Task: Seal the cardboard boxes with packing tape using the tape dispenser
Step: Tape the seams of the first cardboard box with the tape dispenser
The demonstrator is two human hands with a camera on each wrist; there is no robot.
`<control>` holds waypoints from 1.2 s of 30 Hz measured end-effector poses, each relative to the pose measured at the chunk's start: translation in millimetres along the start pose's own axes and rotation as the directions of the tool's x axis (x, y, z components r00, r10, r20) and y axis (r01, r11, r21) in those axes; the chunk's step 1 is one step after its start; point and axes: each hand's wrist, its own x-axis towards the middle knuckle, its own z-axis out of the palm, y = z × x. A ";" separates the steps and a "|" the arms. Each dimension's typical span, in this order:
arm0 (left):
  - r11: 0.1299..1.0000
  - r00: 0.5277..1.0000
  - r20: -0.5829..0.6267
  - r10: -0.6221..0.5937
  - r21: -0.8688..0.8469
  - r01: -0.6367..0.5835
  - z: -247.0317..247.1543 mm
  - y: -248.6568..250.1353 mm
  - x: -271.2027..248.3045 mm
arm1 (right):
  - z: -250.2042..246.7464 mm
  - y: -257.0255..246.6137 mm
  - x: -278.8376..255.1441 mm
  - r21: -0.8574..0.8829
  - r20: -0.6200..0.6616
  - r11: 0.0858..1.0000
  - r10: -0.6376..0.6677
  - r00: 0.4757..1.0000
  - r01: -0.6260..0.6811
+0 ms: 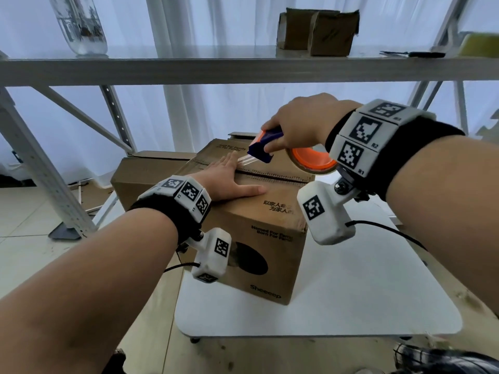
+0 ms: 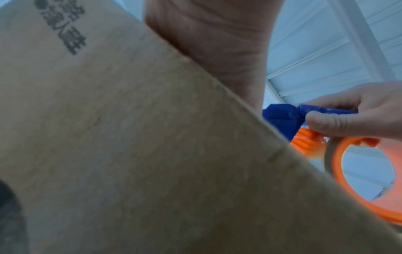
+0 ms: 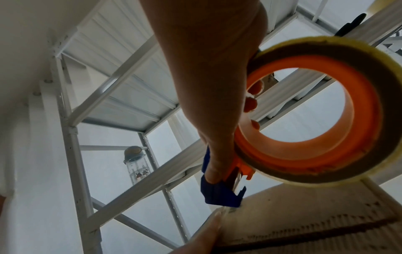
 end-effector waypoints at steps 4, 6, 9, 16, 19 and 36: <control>1.000 1.000 0.010 0.006 0.018 -0.006 -1.0 -3.0 3.8 | 4.0 -2.0 -5.9 -0.025 0.051 1.000 0.011 0.999 -0.009; 0.995 1.000 0.025 -0.007 0.099 0.004 -1.5 -0.1 2.8 | 15.3 0.5 -10.8 -0.010 0.086 1.000 0.019 0.996 -0.018; 0.986 0.998 0.056 -0.019 0.166 0.010 -0.4 4.0 1.5 | 29.8 2.7 -14.7 0.032 0.099 0.999 0.035 0.994 -0.038; 0.937 0.980 0.017 -0.198 0.297 0.184 -26.7 -47.1 -5.4 | 38.1 11.9 -13.8 0.159 0.098 0.985 0.055 0.994 -0.070; 0.935 0.985 -0.014 -0.171 0.314 0.167 -20.9 -34.9 -3.6 | 39.6 15.4 -13.4 0.206 0.109 0.974 0.068 0.992 -0.089; 0.984 0.997 0.047 0.061 0.163 -0.068 -5.0 -6.5 -6.3 | 34.3 6.7 -3.4 0.226 0.104 0.973 0.022 0.994 -0.045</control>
